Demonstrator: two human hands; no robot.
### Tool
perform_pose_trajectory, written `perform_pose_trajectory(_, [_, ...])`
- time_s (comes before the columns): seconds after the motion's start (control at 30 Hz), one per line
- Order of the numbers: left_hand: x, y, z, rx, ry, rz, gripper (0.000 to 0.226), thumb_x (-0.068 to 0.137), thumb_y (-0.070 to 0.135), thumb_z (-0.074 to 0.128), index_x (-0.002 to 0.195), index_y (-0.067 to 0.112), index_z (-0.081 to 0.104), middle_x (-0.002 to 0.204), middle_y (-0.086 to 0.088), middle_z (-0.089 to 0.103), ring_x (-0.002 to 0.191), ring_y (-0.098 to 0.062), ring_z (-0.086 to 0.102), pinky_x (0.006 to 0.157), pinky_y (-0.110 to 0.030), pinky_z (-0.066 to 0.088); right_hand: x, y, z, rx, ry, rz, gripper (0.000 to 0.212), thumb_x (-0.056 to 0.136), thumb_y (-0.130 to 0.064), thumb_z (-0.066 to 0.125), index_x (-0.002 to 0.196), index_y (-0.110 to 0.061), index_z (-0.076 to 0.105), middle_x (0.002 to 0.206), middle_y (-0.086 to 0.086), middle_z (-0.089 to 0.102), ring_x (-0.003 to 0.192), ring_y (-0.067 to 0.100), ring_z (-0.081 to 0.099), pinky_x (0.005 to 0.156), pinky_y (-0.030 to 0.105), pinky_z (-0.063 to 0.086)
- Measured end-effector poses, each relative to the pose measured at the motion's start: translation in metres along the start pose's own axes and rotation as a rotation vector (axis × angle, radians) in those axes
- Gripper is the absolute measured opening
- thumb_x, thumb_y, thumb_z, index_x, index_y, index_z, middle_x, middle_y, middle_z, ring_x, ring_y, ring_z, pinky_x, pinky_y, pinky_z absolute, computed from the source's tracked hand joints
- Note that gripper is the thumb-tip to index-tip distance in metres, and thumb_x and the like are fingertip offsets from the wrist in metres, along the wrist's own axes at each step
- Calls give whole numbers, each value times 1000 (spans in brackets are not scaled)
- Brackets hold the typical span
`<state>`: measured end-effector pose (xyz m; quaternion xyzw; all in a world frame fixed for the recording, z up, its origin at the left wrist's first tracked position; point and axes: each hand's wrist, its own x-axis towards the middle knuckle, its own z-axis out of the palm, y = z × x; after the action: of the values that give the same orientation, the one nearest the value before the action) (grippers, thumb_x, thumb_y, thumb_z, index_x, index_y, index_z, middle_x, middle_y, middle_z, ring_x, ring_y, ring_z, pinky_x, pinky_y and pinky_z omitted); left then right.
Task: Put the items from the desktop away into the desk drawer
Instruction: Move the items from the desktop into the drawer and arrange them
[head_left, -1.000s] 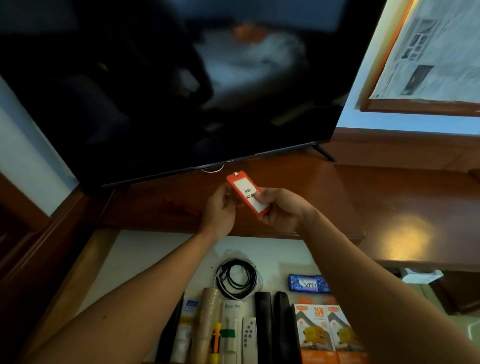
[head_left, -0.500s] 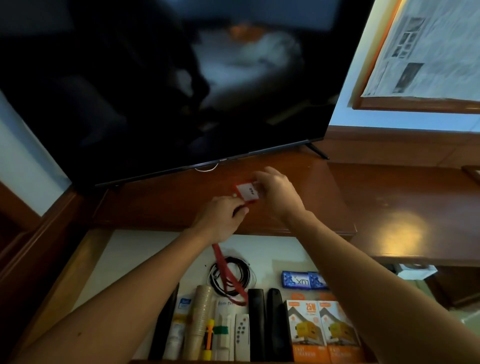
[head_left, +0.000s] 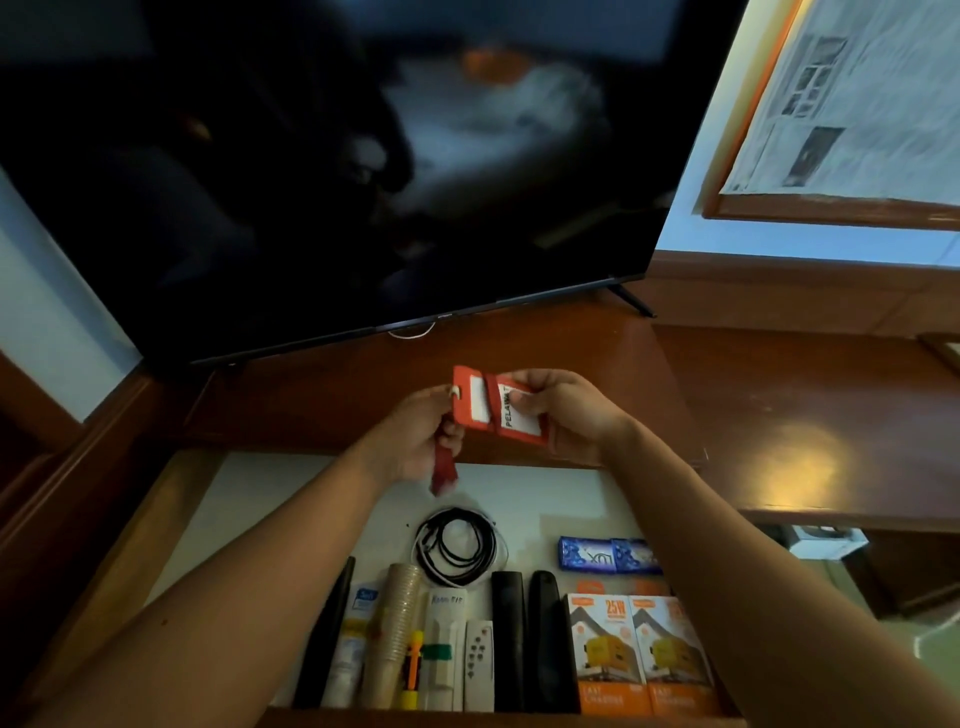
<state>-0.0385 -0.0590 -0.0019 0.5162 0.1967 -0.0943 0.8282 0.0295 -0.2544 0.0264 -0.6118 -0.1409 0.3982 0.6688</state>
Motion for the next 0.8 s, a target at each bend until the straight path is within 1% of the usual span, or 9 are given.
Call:
perform_pose_trajectory(0.1, [-6, -14, 15, -88, 10, -11, 19, 102, 11, 46, 87, 14, 57, 67, 1, 52, 47, -4, 34, 42, -17, 25, 6, 2, 8, 93, 155, -69, 30, 97, -12, 60, 126, -6, 61, 114, 20, 66, 99, 28, 67, 85, 38, 58])
perform_pose_trajectory(0.2, [-12, -29, 22, 44, 20, 14, 17, 102, 20, 53, 99, 13, 68, 73, 3, 59, 49, -5, 35, 43, -18, 26, 8, 1, 13, 72, 456, -123, 31, 92, -15, 70, 121, -10, 60, 111, 16, 69, 91, 23, 73, 70, 29, 60])
perform_pose_trajectory(0.27, [-16, -36, 26, 221, 48, 59, 20, 102, 23, 54, 107, 14, 71, 77, 2, 59, 50, -7, 36, 44, -20, 28, 9, 2, 11, -134, 609, -205, 30, 90, -18, 73, 116, -13, 60, 105, 8, 70, 84, 16, 73, 63, 22, 58])
perform_pose_trajectory(0.33, [-21, -38, 31, 468, 100, 127, 22, 103, 23, 53, 107, 11, 71, 80, -1, 59, 54, -10, 41, 48, -22, 33, 8, 7, 7, -448, 683, -343, 23, 90, -18, 72, 110, -16, 60, 98, -2, 68, 81, 9, 72, 62, 20, 58])
perform_pose_trajectory(0.43, [-26, -31, 34, 840, 48, 256, 28, 102, 24, 55, 93, 2, 71, 80, -6, 61, 66, -15, 52, 58, -23, 40, 4, 13, 1, -888, 553, -494, 7, 96, -19, 63, 97, -21, 56, 90, -8, 65, 78, 5, 67, 65, 21, 58])
perform_pose_trajectory(0.53, [-28, -15, 29, 1178, -57, 327, 21, 100, 30, 57, 97, 17, 73, 87, 3, 69, 75, -11, 62, 70, -28, 51, 4, 18, -3, -1251, 390, -465, 15, 96, -24, 63, 97, -27, 49, 91, -10, 62, 79, 8, 65, 67, 23, 57])
perform_pose_trajectory(0.63, [-21, 3, 21, 1390, -50, 381, 19, 98, 33, 59, 108, 25, 74, 100, 7, 71, 87, -9, 64, 81, -36, 55, 4, 19, -4, -1271, 251, -326, 10, 96, -23, 61, 103, -23, 53, 101, -5, 65, 90, 15, 69, 73, 28, 59])
perform_pose_trajectory(0.73, [-15, 17, 16, 1417, -76, 394, 12, 93, 32, 67, 99, 29, 77, 95, 14, 71, 88, -2, 62, 80, -29, 52, 1, 20, -1, -1174, 113, -144, 15, 98, -21, 58, 113, -23, 56, 107, -3, 62, 91, 18, 69, 64, 27, 59])
perform_pose_trajectory(0.8, [-12, 21, 14, 1314, -86, 409, 9, 90, 29, 72, 96, 27, 79, 92, 15, 73, 87, -1, 65, 76, -23, 50, -3, 18, 1, -999, 59, -34, 18, 98, -19, 59, 116, -21, 56, 106, 0, 62, 87, 21, 69, 58, 23, 56])
